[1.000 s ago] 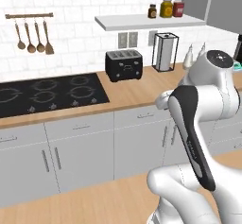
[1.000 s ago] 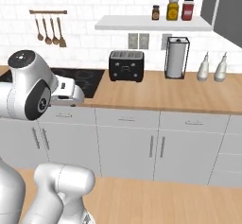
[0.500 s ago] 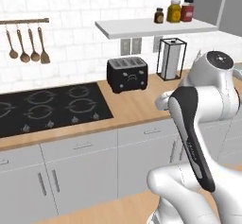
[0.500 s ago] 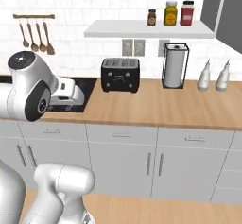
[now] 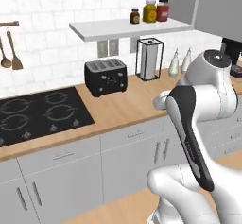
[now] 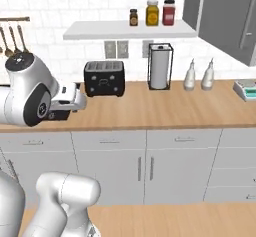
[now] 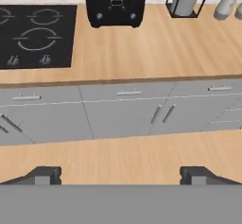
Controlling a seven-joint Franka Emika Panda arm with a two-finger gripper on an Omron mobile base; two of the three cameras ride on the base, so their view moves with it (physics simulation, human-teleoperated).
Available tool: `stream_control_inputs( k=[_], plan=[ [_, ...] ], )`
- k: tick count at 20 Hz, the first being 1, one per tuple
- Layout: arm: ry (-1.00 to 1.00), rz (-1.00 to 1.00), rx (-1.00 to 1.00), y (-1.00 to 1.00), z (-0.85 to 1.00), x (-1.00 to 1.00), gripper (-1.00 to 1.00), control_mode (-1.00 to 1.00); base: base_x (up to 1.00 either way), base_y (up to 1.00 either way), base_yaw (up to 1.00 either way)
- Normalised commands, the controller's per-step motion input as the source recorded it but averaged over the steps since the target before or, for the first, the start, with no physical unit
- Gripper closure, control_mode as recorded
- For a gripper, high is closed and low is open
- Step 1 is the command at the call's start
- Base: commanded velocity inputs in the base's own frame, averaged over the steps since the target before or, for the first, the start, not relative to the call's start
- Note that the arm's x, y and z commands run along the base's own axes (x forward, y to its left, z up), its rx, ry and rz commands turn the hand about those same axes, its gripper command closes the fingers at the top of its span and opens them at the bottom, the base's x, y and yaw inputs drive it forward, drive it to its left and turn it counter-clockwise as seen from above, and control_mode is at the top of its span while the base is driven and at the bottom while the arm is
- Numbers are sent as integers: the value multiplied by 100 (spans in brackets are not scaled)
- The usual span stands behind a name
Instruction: Gather all objects into one cabinet and sort the glasses and bowls to opposite sides.
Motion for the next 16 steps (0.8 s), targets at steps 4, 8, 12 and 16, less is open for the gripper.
stream_control_inputs(
  k=[4,8,12,16],
  plan=[
    [0,0,0,0,0,0,-100,100,17,-71,-72],
    [0,0,0,0,0,0,-100,100,10,-64,-72],
    [0,0,0,0,0,0,-100,100,6,-80,-62],
    [0,0,0,0,0,0,-100,100,17,-98,-43]
  ],
)
